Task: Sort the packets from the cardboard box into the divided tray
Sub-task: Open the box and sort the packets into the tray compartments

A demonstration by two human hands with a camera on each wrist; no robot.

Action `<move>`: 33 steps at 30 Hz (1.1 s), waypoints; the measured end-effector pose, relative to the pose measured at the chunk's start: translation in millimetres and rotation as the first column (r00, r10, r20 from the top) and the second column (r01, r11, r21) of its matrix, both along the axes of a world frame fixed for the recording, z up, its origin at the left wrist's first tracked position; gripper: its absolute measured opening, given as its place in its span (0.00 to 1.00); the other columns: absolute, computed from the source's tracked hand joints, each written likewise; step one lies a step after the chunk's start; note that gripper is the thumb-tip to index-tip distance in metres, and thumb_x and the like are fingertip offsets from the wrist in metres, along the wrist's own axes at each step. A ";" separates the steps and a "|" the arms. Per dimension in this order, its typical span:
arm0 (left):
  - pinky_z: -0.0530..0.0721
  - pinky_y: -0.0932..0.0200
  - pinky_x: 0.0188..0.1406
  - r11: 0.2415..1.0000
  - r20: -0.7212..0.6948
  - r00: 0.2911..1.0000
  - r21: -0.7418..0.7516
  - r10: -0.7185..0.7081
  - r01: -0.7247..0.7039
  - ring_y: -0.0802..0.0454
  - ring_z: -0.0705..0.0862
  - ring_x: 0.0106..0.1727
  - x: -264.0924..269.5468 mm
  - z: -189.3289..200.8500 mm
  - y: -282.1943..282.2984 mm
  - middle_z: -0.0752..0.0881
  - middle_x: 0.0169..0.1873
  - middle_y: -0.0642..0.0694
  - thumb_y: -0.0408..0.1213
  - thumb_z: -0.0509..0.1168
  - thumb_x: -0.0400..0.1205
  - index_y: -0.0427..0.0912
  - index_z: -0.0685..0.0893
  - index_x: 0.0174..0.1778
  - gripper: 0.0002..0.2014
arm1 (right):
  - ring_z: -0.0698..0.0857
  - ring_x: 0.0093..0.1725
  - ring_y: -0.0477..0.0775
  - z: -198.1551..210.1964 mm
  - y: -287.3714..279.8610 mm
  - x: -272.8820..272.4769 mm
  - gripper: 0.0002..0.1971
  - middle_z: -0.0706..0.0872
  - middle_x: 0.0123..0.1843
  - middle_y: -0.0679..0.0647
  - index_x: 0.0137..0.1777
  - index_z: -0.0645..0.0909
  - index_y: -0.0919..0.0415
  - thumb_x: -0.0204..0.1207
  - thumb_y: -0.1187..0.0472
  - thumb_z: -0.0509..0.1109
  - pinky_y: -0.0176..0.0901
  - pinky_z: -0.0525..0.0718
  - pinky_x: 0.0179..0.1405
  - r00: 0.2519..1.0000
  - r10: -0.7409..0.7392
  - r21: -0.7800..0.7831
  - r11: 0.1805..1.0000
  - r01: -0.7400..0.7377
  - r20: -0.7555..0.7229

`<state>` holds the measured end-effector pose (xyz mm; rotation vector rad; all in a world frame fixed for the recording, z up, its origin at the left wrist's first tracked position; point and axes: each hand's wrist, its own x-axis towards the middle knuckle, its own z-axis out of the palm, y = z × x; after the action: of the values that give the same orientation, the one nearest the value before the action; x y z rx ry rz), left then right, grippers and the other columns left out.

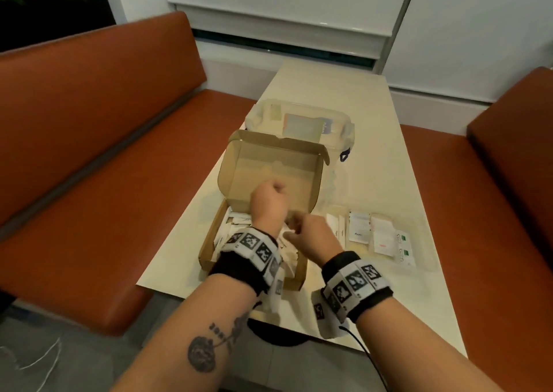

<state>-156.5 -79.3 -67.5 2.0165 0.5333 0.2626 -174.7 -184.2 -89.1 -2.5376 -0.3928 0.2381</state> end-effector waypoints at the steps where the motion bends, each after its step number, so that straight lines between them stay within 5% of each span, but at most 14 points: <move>1: 0.75 0.62 0.50 1.000 -0.008 1.000 0.002 0.020 -0.020 0.49 0.82 0.55 -3.9 -2.6 12.3 0.86 0.56 0.45 0.28 0.58 0.81 0.42 0.85 0.56 0.13 | 0.83 0.52 0.58 -4.0 11.5 -3.0 0.11 0.85 0.52 0.58 0.55 0.79 0.61 0.75 0.58 0.70 0.42 0.75 0.44 0.999 0.039 -0.065 0.997 -0.040 -0.021; 5: 0.73 0.62 0.44 0.998 -0.048 0.997 0.000 0.068 -0.068 0.53 0.78 0.47 -19.5 -15.7 47.1 0.86 0.56 0.46 0.29 0.58 0.81 0.42 0.85 0.57 0.14 | 0.82 0.60 0.60 -19.4 43.0 -7.8 0.21 0.82 0.62 0.62 0.66 0.72 0.65 0.77 0.57 0.70 0.45 0.79 0.51 0.994 0.050 -0.276 0.958 -0.075 -0.095; 9: 0.73 0.62 0.45 0.995 -0.070 0.993 0.013 0.097 -0.096 0.48 0.81 0.51 -28.3 -23.3 61.5 0.86 0.56 0.45 0.29 0.59 0.81 0.43 0.85 0.56 0.13 | 0.82 0.62 0.59 -29.3 54.8 -5.0 0.22 0.81 0.64 0.61 0.67 0.69 0.67 0.76 0.62 0.70 0.45 0.80 0.53 0.986 -0.041 -0.354 0.935 -0.018 -0.160; 17: 0.76 0.61 0.50 0.999 -0.085 0.995 -0.004 0.047 -0.048 0.44 0.82 0.58 -32.1 -31.9 62.8 0.84 0.59 0.42 0.29 0.58 0.81 0.41 0.84 0.56 0.12 | 0.83 0.51 0.58 -33.3 58.6 -7.7 0.11 0.82 0.46 0.59 0.51 0.83 0.65 0.70 0.62 0.75 0.40 0.76 0.41 0.965 0.016 -0.375 0.920 -0.117 -0.261; 21: 0.75 0.61 0.53 1.000 -0.059 0.998 -0.003 0.031 -0.031 0.44 0.81 0.59 -31.9 -36.4 62.1 0.84 0.59 0.42 0.32 0.59 0.83 0.40 0.84 0.57 0.11 | 0.78 0.43 0.54 -32.5 48.5 -5.5 0.13 0.79 0.40 0.56 0.32 0.74 0.60 0.68 0.63 0.77 0.38 0.73 0.32 0.979 -0.016 -0.244 0.969 -0.035 -0.204; 26: 0.83 0.51 0.57 0.989 -0.011 1.000 -0.150 0.010 -0.011 0.45 0.83 0.55 -34.0 -33.3 56.9 0.85 0.56 0.43 0.44 0.62 0.84 0.40 0.81 0.62 0.15 | 0.79 0.31 0.48 -11.8 35.6 5.4 0.10 0.83 0.34 0.53 0.34 0.78 0.58 0.69 0.61 0.78 0.38 0.78 0.32 0.968 -0.167 0.125 0.973 0.192 -0.185; 29: 0.83 0.50 0.59 0.930 -0.022 0.994 -0.358 -0.102 0.088 0.48 0.83 0.58 -34.9 -28.2 50.6 0.84 0.58 0.45 0.51 0.64 0.82 0.41 0.77 0.67 0.22 | 0.79 0.30 0.50 5.8 41.6 12.1 0.13 0.81 0.31 0.53 0.32 0.75 0.57 0.68 0.62 0.79 0.45 0.82 0.34 0.976 -0.144 0.293 0.938 0.188 -0.163; 33: 0.87 0.59 0.38 0.774 0.058 0.982 -0.609 -0.178 0.176 0.52 0.85 0.47 -32.8 -21.1 46.9 0.85 0.56 0.42 0.41 0.62 0.85 0.38 0.77 0.67 0.17 | 0.83 0.32 0.54 22.7 59.3 17.9 0.05 0.82 0.33 0.57 0.39 0.79 0.61 0.71 0.69 0.73 0.45 0.86 0.34 0.987 -0.092 0.371 0.919 0.135 -0.134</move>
<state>-189.4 -32.4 -88.6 1.4102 0.3608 -0.0368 -156.8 -124.9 -66.4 -2.1444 -0.2197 0.2357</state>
